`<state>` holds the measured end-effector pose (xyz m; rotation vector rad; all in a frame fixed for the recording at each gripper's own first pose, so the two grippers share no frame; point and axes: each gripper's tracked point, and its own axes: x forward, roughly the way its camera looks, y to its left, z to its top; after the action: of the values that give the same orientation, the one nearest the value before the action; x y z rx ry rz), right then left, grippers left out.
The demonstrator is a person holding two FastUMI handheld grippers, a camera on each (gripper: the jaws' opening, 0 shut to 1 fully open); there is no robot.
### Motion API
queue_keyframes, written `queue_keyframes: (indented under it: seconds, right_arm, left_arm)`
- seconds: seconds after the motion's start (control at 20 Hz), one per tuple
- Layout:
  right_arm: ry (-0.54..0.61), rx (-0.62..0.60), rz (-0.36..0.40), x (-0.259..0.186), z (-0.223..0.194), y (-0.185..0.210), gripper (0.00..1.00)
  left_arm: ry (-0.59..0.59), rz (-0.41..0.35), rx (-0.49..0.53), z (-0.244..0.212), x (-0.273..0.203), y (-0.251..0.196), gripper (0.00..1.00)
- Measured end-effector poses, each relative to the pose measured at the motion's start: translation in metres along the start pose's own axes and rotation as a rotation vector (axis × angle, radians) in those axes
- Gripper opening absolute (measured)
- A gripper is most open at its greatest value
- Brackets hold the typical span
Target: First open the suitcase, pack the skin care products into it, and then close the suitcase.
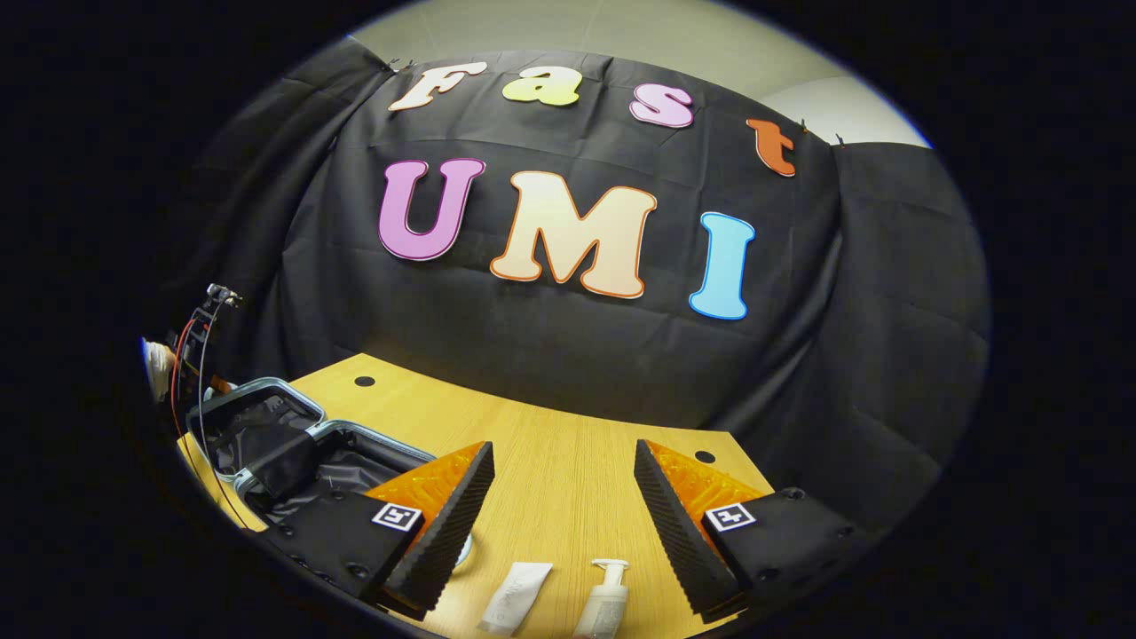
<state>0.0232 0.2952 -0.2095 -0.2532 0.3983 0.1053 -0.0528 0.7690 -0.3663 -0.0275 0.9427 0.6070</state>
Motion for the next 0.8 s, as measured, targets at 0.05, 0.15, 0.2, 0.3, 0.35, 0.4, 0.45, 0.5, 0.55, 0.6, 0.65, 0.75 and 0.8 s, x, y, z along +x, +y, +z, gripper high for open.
queue_keyframes:
  seconds: [0.05,0.15,0.2,0.3,0.35,0.4,0.45,0.5,0.55,0.6,0.65,0.75,0.8]
  right_arm:
    - [-0.003,0.005,0.001,0.0,0.0,-0.002,1.0]
    - [-0.01,0.016,0.004,0.001,0.001,-0.008,1.0]
    - [-0.012,0.027,0.007,0.002,0.002,-0.012,1.0]
    - [-0.032,0.048,0.013,0.002,0.005,-0.021,1.0]
    - [-0.043,0.059,0.018,0.002,0.008,-0.025,1.0]
    - [-0.054,0.07,0.026,0.001,0.01,-0.029,1.0]
    - [-0.063,0.081,0.034,0.001,0.011,-0.033,1.0]
    - [-0.068,0.094,0.044,0.001,0.013,-0.038,1.0]
    - [-0.076,0.107,0.055,0.0,0.014,-0.042,1.0]
    - [-0.085,0.117,0.067,-0.002,0.016,-0.048,1.0]
    - [-0.093,0.121,0.078,-0.003,0.017,-0.053,1.0]
    - [-0.114,0.117,0.094,-0.006,0.02,-0.067,1.0]
    - [-0.123,0.119,0.099,-0.007,0.021,-0.075,1.0]
  left_arm:
    - [-0.039,0.022,-0.029,0.008,-0.004,0.003,0.81]
    - [-0.144,0.051,-0.082,0.028,-0.029,0.006,0.99]
    - [-0.212,0.063,-0.097,0.045,-0.047,0.005,0.96]
    - [-0.352,0.064,-0.1,0.079,-0.09,-0.009,0.96]
    - [-0.403,0.053,-0.093,0.092,-0.115,-0.022,0.96]
    - [-0.437,0.048,-0.083,0.102,-0.139,-0.035,0.95]
    - [-0.472,0.042,-0.066,0.11,-0.16,-0.047,0.95]
    - [-0.51,0.033,-0.053,0.119,-0.184,-0.059,1.0]
    - [-0.552,0.018,-0.042,0.128,-0.211,-0.073,0.95]
    - [-0.588,-0.001,-0.033,0.139,-0.239,-0.088,0.95]
    - [-0.62,-0.024,-0.028,0.146,-0.265,-0.107,0.95]
    - [-0.673,-0.077,-0.02,0.15,-0.303,-0.149,1.0]
    - [-0.693,-0.11,-0.012,0.149,-0.319,-0.167,0.95]
